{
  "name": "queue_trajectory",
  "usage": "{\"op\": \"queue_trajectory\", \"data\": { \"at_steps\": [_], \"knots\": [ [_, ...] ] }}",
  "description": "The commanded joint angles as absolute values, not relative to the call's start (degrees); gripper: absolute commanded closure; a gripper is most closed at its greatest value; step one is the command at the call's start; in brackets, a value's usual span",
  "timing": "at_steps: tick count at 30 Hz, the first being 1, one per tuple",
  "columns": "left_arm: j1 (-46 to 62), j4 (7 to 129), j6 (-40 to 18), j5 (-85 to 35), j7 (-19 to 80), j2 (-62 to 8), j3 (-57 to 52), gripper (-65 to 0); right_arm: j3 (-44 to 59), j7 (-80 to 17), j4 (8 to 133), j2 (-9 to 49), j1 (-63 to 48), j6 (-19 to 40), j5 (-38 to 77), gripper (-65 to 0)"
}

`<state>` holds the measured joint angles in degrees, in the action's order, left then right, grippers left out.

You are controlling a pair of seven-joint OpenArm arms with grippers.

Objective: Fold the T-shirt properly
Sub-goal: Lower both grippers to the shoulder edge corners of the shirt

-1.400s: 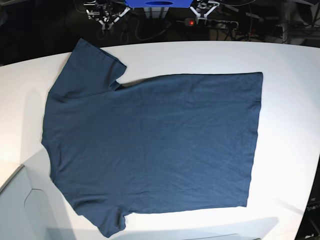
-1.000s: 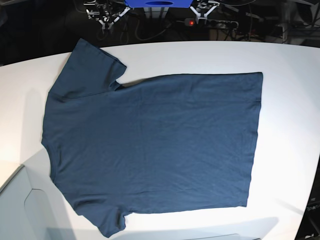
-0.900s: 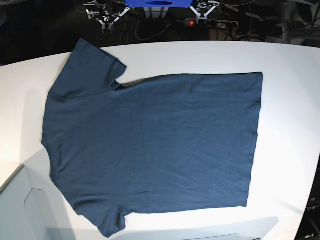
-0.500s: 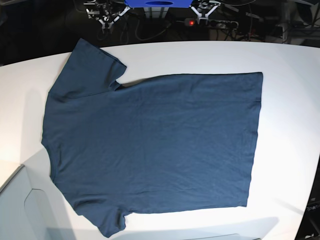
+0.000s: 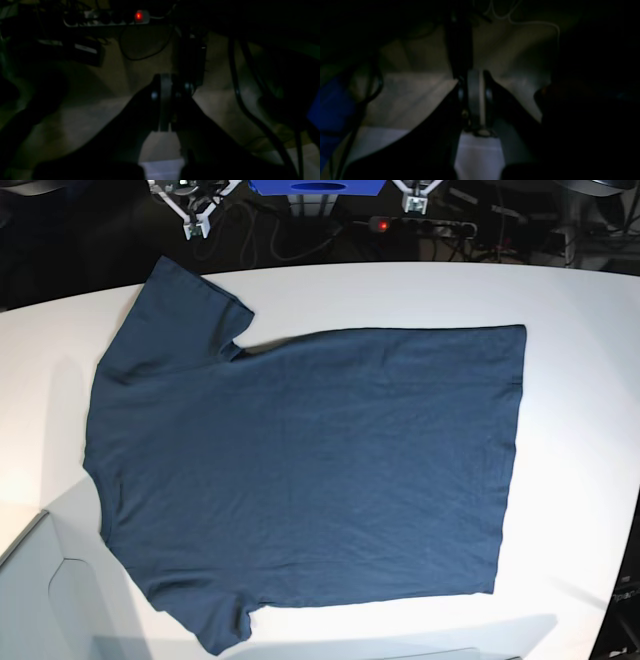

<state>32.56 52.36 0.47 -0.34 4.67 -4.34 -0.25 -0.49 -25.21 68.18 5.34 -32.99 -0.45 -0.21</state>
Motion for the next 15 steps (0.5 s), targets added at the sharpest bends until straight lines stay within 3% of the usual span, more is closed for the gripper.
{"op": "queue_trajectory", "data": {
  "at_steps": [1,15],
  "knots": [
    [34.77,56.13,0.04,-0.40,5.58,-4.70,-0.31,0.0,-0.31,-25.45,72.40,6.11,-35.03,-0.13,-0.13,-0.1],
    [50.07,96.75,0.04,-0.40,20.44,-8.22,-0.48,0.0,-0.04,-40.48,105.45,6.20,-47.52,-0.31,-0.22,-0.1]
  ]
}}
